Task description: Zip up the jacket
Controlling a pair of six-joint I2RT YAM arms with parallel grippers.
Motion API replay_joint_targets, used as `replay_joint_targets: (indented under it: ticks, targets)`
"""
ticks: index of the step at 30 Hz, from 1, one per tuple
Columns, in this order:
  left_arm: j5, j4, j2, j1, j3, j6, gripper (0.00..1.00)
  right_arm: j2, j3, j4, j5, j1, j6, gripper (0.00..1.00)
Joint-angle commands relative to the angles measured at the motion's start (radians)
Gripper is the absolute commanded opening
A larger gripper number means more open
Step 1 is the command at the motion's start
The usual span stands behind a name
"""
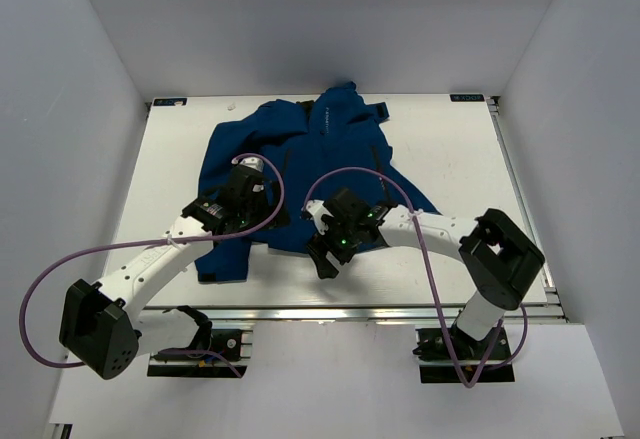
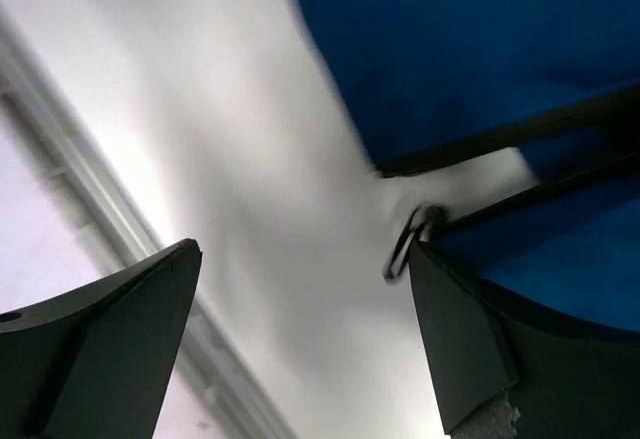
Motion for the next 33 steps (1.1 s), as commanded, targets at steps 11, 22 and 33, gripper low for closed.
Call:
replay_joint_targets:
  ticks: [11,22,33]
  targets:
    - [-0.026,-0.02,-0.056,-0.001,-0.005,-0.005,0.98,-0.14,0.03,-0.041,0.057,0.002,0.153,0.89]
    - [-0.03,-0.021,-0.033,-0.001,-0.002,-0.002,0.98,-0.113,0.061,-0.081,0.509,-0.012,0.349,0.89]
    - [-0.013,-0.001,-0.033,-0.001,-0.017,0.003,0.98,-0.01,0.095,-0.079,0.552,-0.012,0.411,0.89]
